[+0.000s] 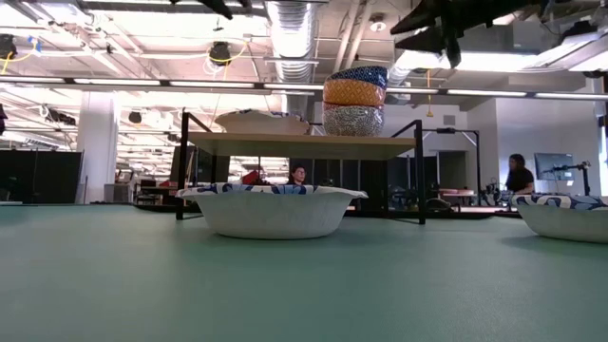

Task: Place and stack bowls onto a shelf
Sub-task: Stack the white bowl on top of the white bowl on the shelf

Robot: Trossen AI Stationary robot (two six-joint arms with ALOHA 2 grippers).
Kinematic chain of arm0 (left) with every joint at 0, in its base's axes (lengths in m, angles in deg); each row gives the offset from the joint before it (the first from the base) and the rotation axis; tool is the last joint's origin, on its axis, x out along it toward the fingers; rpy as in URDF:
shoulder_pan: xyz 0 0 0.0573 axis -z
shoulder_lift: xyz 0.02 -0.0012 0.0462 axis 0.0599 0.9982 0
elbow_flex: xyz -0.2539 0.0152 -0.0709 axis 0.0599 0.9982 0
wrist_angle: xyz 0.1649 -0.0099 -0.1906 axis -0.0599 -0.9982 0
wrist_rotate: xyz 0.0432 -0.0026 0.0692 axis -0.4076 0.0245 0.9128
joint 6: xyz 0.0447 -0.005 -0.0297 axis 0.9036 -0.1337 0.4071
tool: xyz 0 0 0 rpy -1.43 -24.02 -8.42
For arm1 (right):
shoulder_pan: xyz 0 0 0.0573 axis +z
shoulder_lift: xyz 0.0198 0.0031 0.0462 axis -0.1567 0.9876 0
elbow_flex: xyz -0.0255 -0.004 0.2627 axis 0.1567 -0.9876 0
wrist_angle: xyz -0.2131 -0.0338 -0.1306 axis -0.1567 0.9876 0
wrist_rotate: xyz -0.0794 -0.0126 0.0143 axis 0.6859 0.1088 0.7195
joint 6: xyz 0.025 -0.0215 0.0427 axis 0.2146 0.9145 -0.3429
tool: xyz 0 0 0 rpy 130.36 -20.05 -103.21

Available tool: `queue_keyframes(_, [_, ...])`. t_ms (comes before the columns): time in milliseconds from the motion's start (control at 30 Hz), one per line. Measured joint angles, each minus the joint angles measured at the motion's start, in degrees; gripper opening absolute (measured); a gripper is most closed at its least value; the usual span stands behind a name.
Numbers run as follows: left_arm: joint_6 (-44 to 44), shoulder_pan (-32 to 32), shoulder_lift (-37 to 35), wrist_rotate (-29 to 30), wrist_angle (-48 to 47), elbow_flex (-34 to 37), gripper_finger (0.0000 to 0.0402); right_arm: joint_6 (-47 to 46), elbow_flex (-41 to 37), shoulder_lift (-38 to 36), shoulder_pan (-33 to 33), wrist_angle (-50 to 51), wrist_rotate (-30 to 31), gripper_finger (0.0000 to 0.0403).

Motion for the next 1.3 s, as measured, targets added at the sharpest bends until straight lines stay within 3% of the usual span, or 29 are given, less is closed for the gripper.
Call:
queue_keyframes(167, [-5.6,10.3,3.4,7.1,0.0,0.0,0.019,-0.4,0.0,0.0,1.8,4.2,-3.1,0.0172])
queue_keyframes(433, [-7.8,18.7,11.0,9.7,0.0,0.0,0.019,-9.4,-0.1,0.7,8.1,18.8,-0.9,0.0172])
queue_keyframes(767, [-0.9,19.0,17.7,-2.6,1.8,0.6,0.019,-31.3,0.0,5.8,24.0,27.9,8.9,0.0173])
queue_keyframes(900, [-2.7,20.8,17.4,-5.6,3.2,4.8,0.019,-41.6,0.0,12.6,29.5,25.2,10.8,0.0173])
queue_keyframes(1033, [-5.2,24.6,15.6,-6.0,5.9,12.6,0.019,-45.7,0.0,22.1,32.9,18.5,12.3,0.0173])
queue_keyframes(1300, [-13.2,27.8,11.8,-10.5,23.0,29.6,0.019,-49.5,0.0,38.9,33.2,3.5,9.7,0.0209])
